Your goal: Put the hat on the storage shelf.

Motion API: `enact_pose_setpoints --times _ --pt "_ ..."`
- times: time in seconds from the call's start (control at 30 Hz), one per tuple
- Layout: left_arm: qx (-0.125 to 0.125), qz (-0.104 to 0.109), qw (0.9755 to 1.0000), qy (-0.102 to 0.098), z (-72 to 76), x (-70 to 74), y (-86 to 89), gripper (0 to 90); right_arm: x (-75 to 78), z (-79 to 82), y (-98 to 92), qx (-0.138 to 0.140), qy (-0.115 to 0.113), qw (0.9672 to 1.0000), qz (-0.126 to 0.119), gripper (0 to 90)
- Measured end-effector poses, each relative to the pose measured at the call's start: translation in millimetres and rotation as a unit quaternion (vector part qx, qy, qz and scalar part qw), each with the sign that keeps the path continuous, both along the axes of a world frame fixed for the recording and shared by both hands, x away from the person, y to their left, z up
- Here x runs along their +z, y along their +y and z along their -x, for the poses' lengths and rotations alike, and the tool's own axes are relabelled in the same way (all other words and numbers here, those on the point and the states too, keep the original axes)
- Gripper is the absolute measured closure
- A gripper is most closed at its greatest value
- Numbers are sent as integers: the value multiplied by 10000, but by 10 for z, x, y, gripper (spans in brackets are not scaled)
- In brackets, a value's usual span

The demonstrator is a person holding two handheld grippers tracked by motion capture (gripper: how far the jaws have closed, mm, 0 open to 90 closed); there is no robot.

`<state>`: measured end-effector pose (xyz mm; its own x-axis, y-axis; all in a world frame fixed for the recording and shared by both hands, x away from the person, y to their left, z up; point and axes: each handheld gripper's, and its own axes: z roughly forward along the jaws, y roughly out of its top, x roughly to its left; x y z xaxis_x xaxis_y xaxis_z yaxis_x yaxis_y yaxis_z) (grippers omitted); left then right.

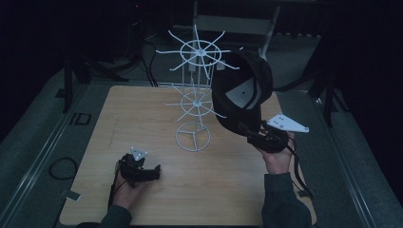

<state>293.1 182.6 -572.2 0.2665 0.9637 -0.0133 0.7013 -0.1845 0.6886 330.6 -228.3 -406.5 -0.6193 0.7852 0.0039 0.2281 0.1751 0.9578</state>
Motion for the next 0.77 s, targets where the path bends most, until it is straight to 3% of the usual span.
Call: enact_pose_setpoints --times 0.4,0.77 --pt "-4 -9 10000 4 0 1 1 1 -20 0 -19 -241 69 9997 -26 180" --pt "-5 -9 10000 5 0 1 1 1 -79 8 -86 -239 177 9995 -104 147"
